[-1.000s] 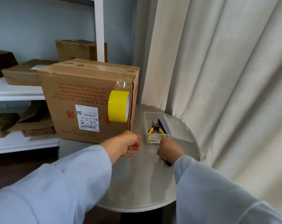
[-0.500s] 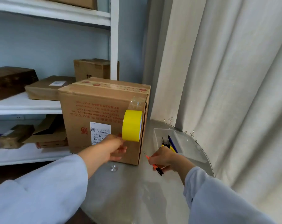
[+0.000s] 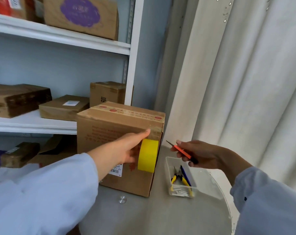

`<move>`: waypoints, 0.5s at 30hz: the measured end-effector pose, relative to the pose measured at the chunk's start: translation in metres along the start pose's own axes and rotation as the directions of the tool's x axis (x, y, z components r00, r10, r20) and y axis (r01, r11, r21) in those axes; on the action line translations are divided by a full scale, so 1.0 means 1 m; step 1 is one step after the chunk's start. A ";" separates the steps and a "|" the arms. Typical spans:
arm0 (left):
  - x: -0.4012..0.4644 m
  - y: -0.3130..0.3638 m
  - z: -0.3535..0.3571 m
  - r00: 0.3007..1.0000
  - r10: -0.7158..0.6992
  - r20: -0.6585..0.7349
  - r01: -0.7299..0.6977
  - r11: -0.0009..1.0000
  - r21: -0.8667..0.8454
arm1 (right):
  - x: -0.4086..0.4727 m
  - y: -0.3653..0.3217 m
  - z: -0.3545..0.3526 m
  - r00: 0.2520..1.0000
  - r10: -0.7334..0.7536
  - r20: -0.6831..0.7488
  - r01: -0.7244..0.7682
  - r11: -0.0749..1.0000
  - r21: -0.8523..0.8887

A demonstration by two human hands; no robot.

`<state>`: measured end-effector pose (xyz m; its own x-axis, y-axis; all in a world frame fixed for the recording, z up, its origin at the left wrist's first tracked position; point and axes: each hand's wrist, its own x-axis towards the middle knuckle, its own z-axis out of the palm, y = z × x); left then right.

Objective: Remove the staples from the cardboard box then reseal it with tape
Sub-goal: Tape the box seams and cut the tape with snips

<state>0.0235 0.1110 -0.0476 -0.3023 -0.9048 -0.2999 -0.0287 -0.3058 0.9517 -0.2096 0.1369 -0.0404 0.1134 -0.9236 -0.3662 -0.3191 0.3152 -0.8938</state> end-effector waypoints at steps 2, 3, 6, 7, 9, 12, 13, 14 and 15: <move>0.002 0.000 0.000 1.000 0.019 0.008 -0.018 1.000 -0.024 | 0.001 -0.007 0.000 1.000 -0.011 0.026 0.011 1.000 -0.007; 0.002 -0.001 0.001 1.000 0.027 0.007 -0.027 0.999 -0.029 | 0.001 -0.010 0.001 0.999 -0.015 0.037 0.015 1.000 -0.002; 0.004 0.000 0.004 0.999 0.048 -0.011 -0.048 0.998 -0.031 | 0.004 -0.019 0.004 0.997 -0.040 0.070 0.041 0.999 -0.008; 0.006 0.001 0.004 0.999 0.050 -0.009 -0.051 0.998 -0.033 | 0.006 -0.021 0.003 0.996 -0.048 0.070 0.049 0.999 -0.012; 0.006 0.005 0.002 0.999 0.051 0.012 -0.051 0.999 -0.008 | 0.008 -0.023 0.002 0.996 -0.050 0.070 0.051 0.999 -0.013; 0.004 0.012 -0.002 0.989 0.003 0.147 -0.012 0.998 0.059 | 0.010 -0.023 -0.002 0.995 -0.024 0.101 0.027 0.999 -0.031; 0.003 0.014 -0.002 0.981 -0.014 0.193 0.001 0.998 0.070 | 0.010 -0.023 -0.003 0.993 -0.014 0.116 0.019 0.999 -0.040; 0.003 0.016 -0.002 0.975 -0.025 0.219 0.009 0.997 0.073 | 0.010 -0.024 -0.004 0.992 -0.007 0.128 0.014 0.999 -0.048; 0.005 0.017 -0.002 0.973 -0.028 0.230 0.011 0.997 0.071 | 0.011 -0.026 -0.005 0.991 -0.004 0.135 0.012 0.998 -0.058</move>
<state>0.0232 0.1005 -0.0326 -0.5127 -0.8035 -0.3026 -0.0995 -0.2944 0.9505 -0.2053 0.1179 -0.0198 0.2406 -0.8871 -0.3939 -0.3721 0.2905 -0.8816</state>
